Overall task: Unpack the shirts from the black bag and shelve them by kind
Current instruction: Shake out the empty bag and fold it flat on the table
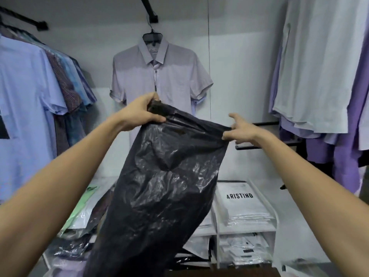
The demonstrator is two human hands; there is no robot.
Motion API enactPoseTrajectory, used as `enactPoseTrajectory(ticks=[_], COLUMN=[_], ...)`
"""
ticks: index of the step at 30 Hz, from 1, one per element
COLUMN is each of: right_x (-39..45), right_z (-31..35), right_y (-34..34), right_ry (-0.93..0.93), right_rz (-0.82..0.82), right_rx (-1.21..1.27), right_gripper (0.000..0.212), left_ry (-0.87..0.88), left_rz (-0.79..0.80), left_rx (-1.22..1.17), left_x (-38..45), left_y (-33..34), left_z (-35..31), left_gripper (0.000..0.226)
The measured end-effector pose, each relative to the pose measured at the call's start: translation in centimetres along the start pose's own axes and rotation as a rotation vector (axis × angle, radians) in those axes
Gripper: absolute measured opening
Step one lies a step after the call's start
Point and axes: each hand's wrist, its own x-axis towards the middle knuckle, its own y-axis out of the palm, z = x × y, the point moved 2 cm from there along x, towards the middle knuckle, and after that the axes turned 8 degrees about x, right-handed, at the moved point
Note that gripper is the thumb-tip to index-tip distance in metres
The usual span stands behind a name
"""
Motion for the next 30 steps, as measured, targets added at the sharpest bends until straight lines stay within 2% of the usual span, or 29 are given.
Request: enactPoseTrajectory(ticks=[2,3,5,7,8,11,13,15,17,21,26,28,30], right_x=[-0.4,-0.7,-1.1,-1.4,-1.2,-0.4,0.0,0.0,0.0,-0.8,-1.0,-1.2,-1.2], right_z=[1.7,2.9,5.2,6.9,7.2,6.9,6.2,6.0,6.2,6.3,5.7,5.8,5.8], right_y=[0.1,0.6,2.5,5.0,6.0,6.3,5.3,4.5,4.0,1.9,0.3,-0.4,-1.2], right_ry=[-0.087,-0.149,-0.23,-0.359,-0.419,-0.471,-0.482,-0.506,-0.547,-0.573,-0.633,-0.627,-0.599], right_rz=[0.061,0.123,0.241,0.271,0.228,0.022,-0.113,-0.2,-0.279,-0.525,-0.644,-0.664,-0.681], right_rx=[-0.242,-0.253,-0.151,-0.111,-0.109,-0.034,0.03,0.002,-0.044,-0.214,-0.397,-0.422,-0.474], right_gripper=[0.108,0.107,0.091,0.06,0.047,0.034,0.034,0.037,0.032,0.031,0.036,0.038,0.04], left_ry=[0.01,0.024,0.064,0.129,0.157,0.097,-0.012,-0.08,-0.104,-0.147,-0.13,-0.178,-0.25], left_rz=[0.099,0.134,0.131,0.083,0.034,-0.055,0.074,0.268,0.367,0.388,0.434,0.444,0.494], left_rx=[0.044,0.034,0.009,-0.008,-0.02,-0.129,-0.154,-0.114,-0.013,0.04,-0.074,-0.02,0.059], left_x=[0.3,0.4,0.3,0.1,0.0,-0.8,-1.8,-2.6,-3.0,-3.7,-6.0,-6.9,-8.2], left_y=[0.4,0.9,2.3,4.0,4.7,5.9,6.4,7.1,7.8,8.5,10.3,10.8,11.3], left_z=[-0.1,-0.5,-1.7,-3.2,-3.8,-3.0,-1.8,-0.9,-0.2,3.0,6.5,8.7,10.9], left_gripper=[0.047,0.047,0.057,0.066,0.067,0.064,0.06,0.037,0.023,0.038,0.061,0.05,0.028])
